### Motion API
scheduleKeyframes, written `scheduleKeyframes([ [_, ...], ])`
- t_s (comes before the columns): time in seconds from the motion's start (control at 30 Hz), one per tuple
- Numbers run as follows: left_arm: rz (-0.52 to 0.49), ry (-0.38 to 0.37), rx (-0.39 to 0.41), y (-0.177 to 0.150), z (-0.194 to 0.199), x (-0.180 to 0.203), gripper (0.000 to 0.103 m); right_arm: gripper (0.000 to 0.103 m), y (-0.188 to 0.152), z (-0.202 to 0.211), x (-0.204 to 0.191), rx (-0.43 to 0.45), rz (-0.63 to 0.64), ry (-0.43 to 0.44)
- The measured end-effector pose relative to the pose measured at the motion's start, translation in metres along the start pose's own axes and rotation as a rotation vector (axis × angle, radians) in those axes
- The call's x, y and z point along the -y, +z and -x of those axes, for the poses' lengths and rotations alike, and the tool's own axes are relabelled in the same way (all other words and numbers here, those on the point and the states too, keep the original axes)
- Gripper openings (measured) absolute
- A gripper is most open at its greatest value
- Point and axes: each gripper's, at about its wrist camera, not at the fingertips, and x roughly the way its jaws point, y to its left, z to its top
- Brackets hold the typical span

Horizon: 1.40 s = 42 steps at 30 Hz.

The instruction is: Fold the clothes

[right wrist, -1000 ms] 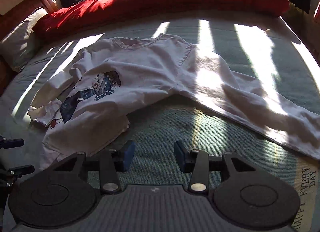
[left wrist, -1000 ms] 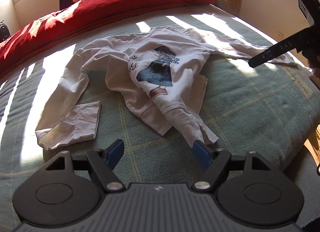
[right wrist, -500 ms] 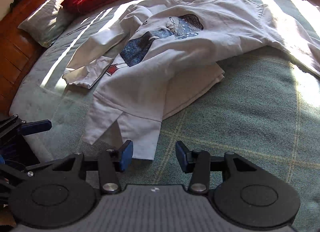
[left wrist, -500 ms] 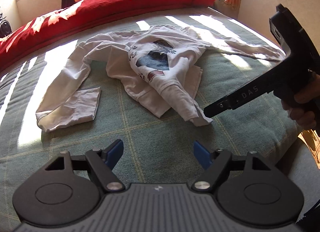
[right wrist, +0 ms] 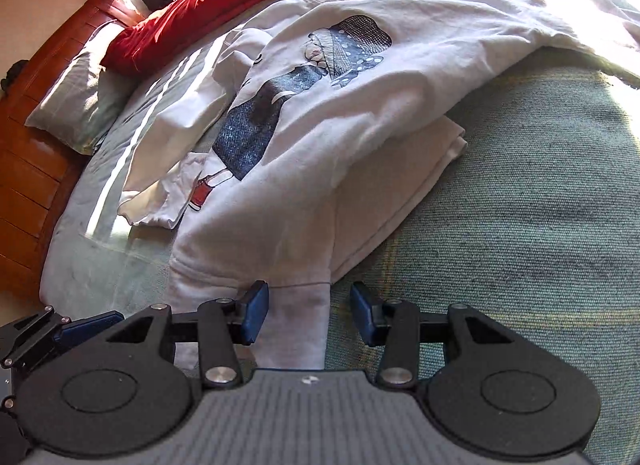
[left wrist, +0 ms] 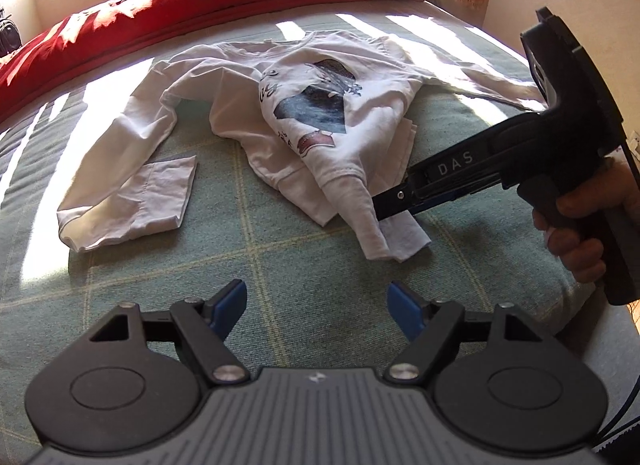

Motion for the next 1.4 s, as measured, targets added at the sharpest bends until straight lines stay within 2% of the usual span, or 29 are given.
scheduleKeyframes([
  [0.1,0.002,-0.001,-0.006,0.001,-0.004,-0.002,0.078,0.046,-0.004,-0.001,-0.002,-0.021,-0.021,0.038],
  [0.2,0.012,0.001,-0.007,0.001,-0.005,-0.003,0.078,0.015,-0.007,0.001,-0.003,-0.039,-0.003,0.043],
  [0.23,0.016,0.002,-0.007,0.002,-0.005,-0.003,0.078,0.007,-0.008,0.003,-0.003,-0.042,0.002,0.046],
  [0.27,0.017,0.001,-0.004,0.002,-0.004,-0.003,0.078,0.004,-0.008,0.009,-0.002,-0.033,-0.001,0.057],
  [0.37,0.01,0.004,0.0,0.001,-0.002,-0.002,0.078,0.003,-0.007,0.027,0.002,-0.004,-0.008,0.085],
  [0.43,0.003,0.008,0.002,0.0,-0.001,-0.001,0.078,0.003,-0.004,0.042,0.002,0.02,0.013,0.075],
  [0.8,-0.115,0.004,0.074,0.008,0.006,0.024,0.078,0.003,0.022,0.136,0.024,0.176,0.07,-0.052],
  [1.07,-0.197,0.022,0.104,0.015,-0.002,0.037,0.078,0.003,0.029,0.171,0.039,0.202,0.151,-0.228],
  [1.4,-0.169,0.025,0.095,0.016,-0.01,0.028,0.078,0.003,0.04,0.182,0.071,0.213,0.204,-0.478],
])
